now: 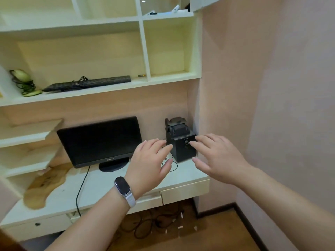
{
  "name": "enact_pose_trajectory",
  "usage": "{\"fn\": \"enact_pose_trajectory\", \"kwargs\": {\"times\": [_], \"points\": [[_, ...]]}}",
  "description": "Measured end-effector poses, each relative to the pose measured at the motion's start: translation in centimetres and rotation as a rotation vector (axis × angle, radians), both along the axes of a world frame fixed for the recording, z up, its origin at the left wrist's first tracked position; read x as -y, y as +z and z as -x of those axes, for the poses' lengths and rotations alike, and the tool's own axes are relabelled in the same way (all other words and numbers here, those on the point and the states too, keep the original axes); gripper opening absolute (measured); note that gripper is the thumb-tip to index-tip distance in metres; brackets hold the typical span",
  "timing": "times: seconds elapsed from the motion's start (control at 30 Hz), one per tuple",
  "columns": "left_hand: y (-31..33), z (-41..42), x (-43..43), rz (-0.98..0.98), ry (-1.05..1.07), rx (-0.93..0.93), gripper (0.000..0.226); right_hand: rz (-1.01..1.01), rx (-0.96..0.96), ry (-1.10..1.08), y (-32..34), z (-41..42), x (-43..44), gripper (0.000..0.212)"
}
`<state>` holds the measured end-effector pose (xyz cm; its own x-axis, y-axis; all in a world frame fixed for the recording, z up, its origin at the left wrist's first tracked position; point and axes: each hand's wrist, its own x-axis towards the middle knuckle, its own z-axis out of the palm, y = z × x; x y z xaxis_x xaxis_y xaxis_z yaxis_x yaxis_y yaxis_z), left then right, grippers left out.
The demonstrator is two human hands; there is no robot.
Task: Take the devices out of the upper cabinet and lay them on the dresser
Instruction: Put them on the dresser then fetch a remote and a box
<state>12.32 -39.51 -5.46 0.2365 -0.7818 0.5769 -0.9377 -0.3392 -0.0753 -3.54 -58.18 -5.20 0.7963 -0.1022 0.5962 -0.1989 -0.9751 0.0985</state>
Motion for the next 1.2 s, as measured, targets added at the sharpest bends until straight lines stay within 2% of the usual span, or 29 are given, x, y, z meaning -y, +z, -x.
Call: {"fn": "enact_pose_trajectory", "kwargs": {"times": [0.3,0.53,0.83,1.07,1.2], "points": [[0.2,-8.2,7.2,0.059,-0.041,0.018,0.040,0.017,-0.006,-0.041,0.7,-7.4,6.3,0.048],[2.4,-17.7,13.8,0.178,-0.111,0.025,0.039,0.071,-0.011,-0.106,4.7,-16.2,10.9,0.051],[12.2,-27.6,21.5,0.391,-0.188,0.093,0.039,0.100,0.127,-0.227,14.1,-25.1,16.2,0.055],[20.6,-30.3,24.9,0.467,-0.216,0.210,0.040,0.134,0.244,-0.201,21.7,-28.5,20.5,0.059],[26.1,-30.5,27.1,0.504,-0.319,0.077,0.045,0.301,0.309,-0.155,26.5,-30.4,22.8,0.055]]}}
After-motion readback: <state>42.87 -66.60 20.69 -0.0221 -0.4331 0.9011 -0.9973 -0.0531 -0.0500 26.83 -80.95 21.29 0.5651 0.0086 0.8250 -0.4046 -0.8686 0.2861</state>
